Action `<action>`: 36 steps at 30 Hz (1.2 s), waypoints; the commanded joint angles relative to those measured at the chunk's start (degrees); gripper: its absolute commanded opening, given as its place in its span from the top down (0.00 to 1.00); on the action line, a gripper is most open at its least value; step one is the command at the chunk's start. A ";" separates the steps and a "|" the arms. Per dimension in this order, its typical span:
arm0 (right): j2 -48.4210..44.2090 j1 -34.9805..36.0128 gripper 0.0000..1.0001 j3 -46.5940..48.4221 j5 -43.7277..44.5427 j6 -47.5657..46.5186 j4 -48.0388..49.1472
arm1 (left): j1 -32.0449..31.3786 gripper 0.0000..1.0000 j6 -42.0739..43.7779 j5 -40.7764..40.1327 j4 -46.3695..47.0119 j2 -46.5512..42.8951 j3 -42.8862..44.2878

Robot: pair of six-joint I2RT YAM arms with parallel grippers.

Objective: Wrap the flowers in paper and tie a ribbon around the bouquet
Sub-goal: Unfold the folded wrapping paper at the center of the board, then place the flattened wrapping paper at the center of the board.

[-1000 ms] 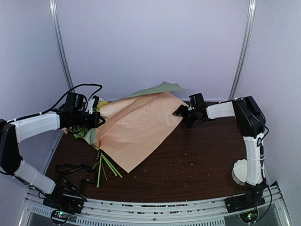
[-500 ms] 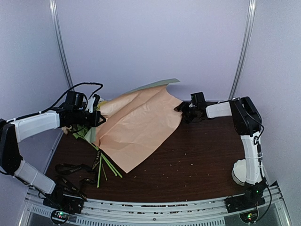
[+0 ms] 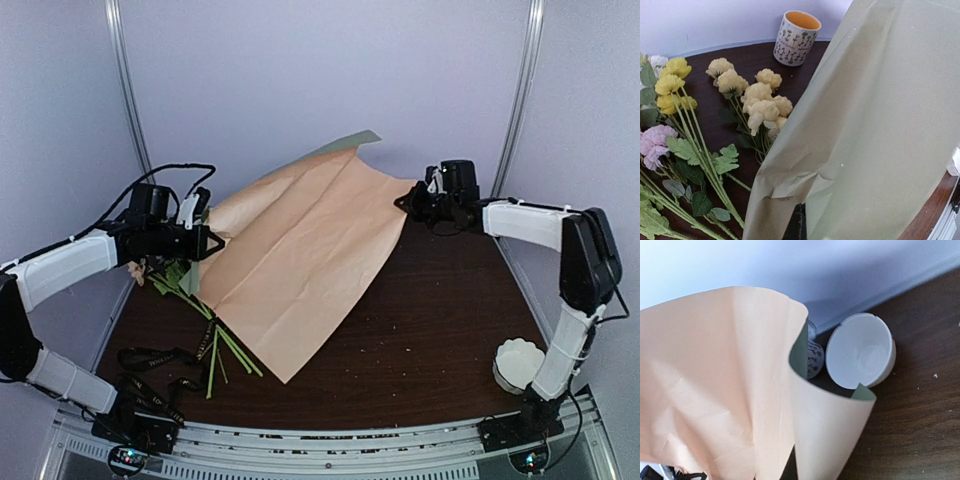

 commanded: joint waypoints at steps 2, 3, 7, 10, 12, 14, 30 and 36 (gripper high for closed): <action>-19.19 -3.41 1.00 -9.99 2.89 -12.41 -12.48 | -0.43 1.00 2.47 4.26 -2.75 -3.47 4.12; -22.75 -4.62 1.00 -12.99 3.43 -13.49 -14.19 | -0.84 1.00 2.65 4.34 -3.59 -3.44 4.56; -35.25 -8.63 1.00 -22.79 5.90 -17.69 -21.63 | -2.85 1.00 2.75 4.93 -6.76 -1.80 6.44; -41.58 -11.91 1.00 -27.79 6.19 -20.36 -26.81 | -5.77 1.00 3.27 4.95 -10.73 0.44 8.85; -43.78 -13.17 1.00 -29.41 6.79 -23.30 -30.35 | -7.70 1.00 3.89 3.84 -13.16 1.42 10.21; -44.79 -13.99 1.00 -29.61 7.44 -25.82 -33.15 | -8.27 1.00 2.94 4.48 -14.25 1.41 10.27; -38.27 -15.18 1.00 -19.40 7.78 -33.39 -42.28 | -8.28 1.00 1.27 4.14 -19.56 -3.07 3.18; -35.12 -15.18 1.00 -23.73 9.77 -33.54 -39.37 | -8.31 1.00 2.77 5.09 -18.27 5.04 2.87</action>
